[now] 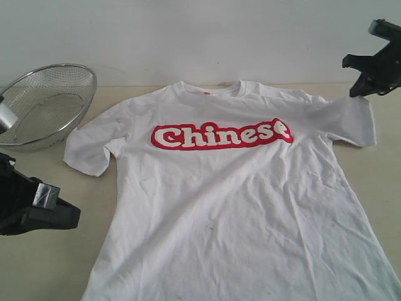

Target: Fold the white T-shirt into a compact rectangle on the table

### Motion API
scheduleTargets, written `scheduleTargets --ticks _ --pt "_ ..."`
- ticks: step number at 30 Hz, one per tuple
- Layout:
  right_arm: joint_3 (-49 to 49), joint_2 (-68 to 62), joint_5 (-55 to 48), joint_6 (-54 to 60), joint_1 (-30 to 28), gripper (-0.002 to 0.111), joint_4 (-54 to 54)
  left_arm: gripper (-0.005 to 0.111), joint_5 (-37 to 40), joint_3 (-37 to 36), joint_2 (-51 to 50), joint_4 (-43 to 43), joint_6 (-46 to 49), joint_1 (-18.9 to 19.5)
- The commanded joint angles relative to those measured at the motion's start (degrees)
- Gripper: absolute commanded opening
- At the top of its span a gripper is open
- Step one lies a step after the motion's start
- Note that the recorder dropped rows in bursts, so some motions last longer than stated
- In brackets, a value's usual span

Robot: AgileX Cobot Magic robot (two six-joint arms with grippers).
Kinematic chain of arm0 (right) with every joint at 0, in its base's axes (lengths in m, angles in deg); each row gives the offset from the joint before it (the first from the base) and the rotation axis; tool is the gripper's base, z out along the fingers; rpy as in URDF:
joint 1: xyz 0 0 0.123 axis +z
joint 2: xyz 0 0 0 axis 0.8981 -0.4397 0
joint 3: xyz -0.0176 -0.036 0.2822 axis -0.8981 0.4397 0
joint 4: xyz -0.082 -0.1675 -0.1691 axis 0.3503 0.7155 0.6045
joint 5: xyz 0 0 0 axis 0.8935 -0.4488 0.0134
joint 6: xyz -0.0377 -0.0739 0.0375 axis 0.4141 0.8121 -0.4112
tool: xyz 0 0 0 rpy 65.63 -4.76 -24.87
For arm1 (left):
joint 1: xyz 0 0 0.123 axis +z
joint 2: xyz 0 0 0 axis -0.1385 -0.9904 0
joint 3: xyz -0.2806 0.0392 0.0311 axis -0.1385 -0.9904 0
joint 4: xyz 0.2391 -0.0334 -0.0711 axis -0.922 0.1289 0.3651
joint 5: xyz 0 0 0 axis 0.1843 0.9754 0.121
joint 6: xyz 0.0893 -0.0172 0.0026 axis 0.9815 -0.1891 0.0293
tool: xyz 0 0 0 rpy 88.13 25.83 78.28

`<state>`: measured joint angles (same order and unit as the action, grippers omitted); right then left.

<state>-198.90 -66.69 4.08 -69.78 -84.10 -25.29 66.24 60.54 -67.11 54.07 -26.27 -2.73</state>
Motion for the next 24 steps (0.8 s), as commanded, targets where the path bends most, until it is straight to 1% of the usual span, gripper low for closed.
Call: scheduleTargets --ticks 1,8,15,21,24 --pt "0.0 1.0 -1.1 1.2 3.9 0.000 -2.2 0.004 0.6 0.3 -0.1 0.7 0.6 0.0" --pt "0.0 0.4 -0.3 -0.3 11.7 0.000 -2.3 0.004 1.0 0.3 -0.1 0.7 1.0 0.0" --pt "0.0 -1.4 1.1 -1.8 17.9 0.000 -2.4 0.004 2.1 0.3 -0.1 0.7 1.8 0.0" --pt "0.0 -3.5 4.1 -2.0 21.3 0.000 -2.2 0.004 2.9 0.3 -0.1 1.0 1.7 0.0" --pt "0.0 -5.0 5.0 -3.6 21.3 0.000 -1.7 0.004 4.2 0.3 -0.1 1.0 1.9 0.0"
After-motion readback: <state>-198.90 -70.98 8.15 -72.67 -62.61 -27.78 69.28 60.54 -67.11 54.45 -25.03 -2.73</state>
